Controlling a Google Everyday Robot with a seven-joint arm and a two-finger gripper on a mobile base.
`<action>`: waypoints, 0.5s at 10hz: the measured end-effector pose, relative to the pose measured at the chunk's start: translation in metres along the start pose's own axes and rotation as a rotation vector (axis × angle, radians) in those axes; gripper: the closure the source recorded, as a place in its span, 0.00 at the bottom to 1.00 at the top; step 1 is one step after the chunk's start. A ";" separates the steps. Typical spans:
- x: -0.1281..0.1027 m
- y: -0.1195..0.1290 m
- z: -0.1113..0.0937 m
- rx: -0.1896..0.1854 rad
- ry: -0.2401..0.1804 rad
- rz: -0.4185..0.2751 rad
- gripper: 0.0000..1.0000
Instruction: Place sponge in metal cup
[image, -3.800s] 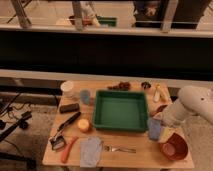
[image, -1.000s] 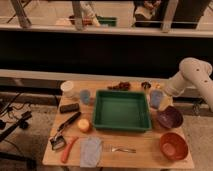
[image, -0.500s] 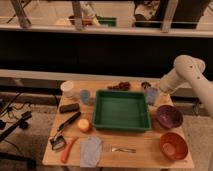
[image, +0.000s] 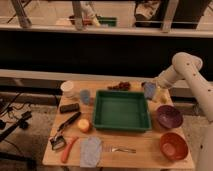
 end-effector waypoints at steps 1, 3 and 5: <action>0.002 0.000 -0.001 0.001 0.001 0.002 0.94; 0.003 0.000 -0.001 0.000 0.002 0.003 0.94; 0.002 0.000 0.000 -0.002 0.001 0.002 0.94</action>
